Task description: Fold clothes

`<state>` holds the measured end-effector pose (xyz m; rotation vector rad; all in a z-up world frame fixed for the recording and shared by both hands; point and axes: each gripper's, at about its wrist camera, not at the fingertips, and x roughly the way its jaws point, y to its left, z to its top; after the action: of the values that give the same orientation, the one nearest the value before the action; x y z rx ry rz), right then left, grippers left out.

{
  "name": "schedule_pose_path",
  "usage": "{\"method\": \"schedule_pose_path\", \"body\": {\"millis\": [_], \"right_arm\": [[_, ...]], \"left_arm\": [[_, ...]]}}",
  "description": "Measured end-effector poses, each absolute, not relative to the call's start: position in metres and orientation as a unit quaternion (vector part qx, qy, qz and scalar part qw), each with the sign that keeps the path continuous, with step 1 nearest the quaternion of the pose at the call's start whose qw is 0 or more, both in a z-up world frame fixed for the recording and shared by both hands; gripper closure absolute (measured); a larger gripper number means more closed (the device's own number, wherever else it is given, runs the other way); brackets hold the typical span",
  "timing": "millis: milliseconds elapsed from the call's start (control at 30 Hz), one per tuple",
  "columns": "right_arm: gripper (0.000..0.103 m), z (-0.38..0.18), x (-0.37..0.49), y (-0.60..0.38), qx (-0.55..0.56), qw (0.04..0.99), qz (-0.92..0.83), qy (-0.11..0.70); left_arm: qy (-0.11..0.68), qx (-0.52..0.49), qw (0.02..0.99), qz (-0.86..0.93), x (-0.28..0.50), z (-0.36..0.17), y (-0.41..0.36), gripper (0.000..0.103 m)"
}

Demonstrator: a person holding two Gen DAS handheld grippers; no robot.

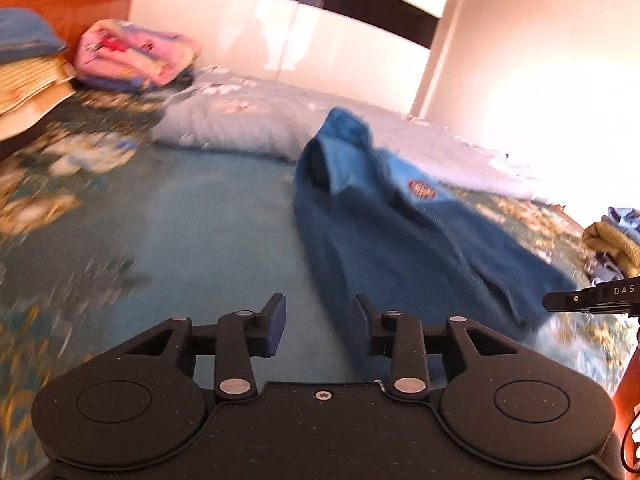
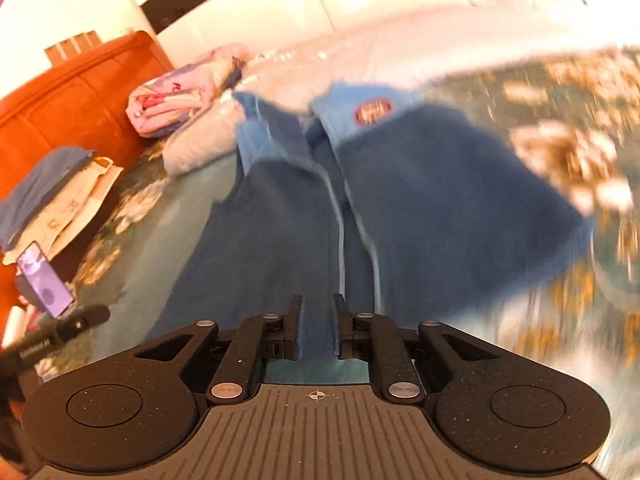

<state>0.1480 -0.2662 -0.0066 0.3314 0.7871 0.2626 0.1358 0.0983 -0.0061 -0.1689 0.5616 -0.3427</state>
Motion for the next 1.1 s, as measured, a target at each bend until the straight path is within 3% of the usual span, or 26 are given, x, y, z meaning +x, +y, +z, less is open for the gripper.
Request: {"method": "schedule_pose_path", "body": {"millis": [133, 200, 267, 433, 667, 767, 800, 867, 900, 1000, 1100], "right_arm": [[0.082, 0.018, 0.209, -0.244, 0.111, 0.911, 0.158, 0.363], [0.072, 0.031, 0.241, -0.233, 0.089, 0.915, 0.181, 0.349], [0.071, 0.042, 0.276, -0.225, 0.067, 0.917, 0.201, 0.337], [0.07, 0.056, 0.37, -0.201, 0.049, 0.917, 0.22, 0.33], [0.07, 0.033, 0.456, -0.155, 0.012, 0.898, 0.232, 0.373], [0.07, 0.016, 0.476, -0.143, 0.002, 0.894, 0.217, 0.392], [0.07, 0.011, 0.48, -0.142, 0.006, 0.893, 0.21, 0.398], [0.073, 0.005, 0.487, -0.143, 0.015, 0.89, 0.206, 0.406], [0.089, 0.002, 0.49, -0.143, 0.019, 0.889, 0.204, 0.41], [0.095, 0.004, 0.497, -0.149, 0.027, 0.88, 0.211, 0.424], [0.095, 0.03, 0.493, -0.168, 0.068, 0.895, 0.227, 0.377]], "left_arm": [[0.279, -0.098, 0.938, -0.182, 0.206, 0.008, 0.077, 0.049], [0.286, -0.102, 0.932, -0.199, 0.244, 0.014, 0.065, 0.045], [0.291, -0.109, 0.926, -0.214, 0.281, 0.014, 0.054, 0.042], [0.303, -0.141, 0.917, -0.217, 0.362, 0.001, 0.031, 0.04], [0.331, -0.167, 0.904, -0.214, 0.424, -0.027, 0.019, 0.041], [0.337, -0.193, 0.894, -0.223, 0.434, -0.038, 0.021, 0.046], [0.337, -0.203, 0.891, -0.226, 0.436, -0.041, 0.021, 0.052], [0.334, -0.215, 0.89, -0.225, 0.438, -0.044, 0.021, 0.072], [0.329, -0.212, 0.892, -0.225, 0.437, -0.043, 0.021, 0.099], [0.288, -0.218, 0.904, -0.23, 0.424, -0.032, 0.025, 0.101], [0.226, -0.218, 0.921, -0.229, 0.401, -0.005, 0.039, 0.101]]}}
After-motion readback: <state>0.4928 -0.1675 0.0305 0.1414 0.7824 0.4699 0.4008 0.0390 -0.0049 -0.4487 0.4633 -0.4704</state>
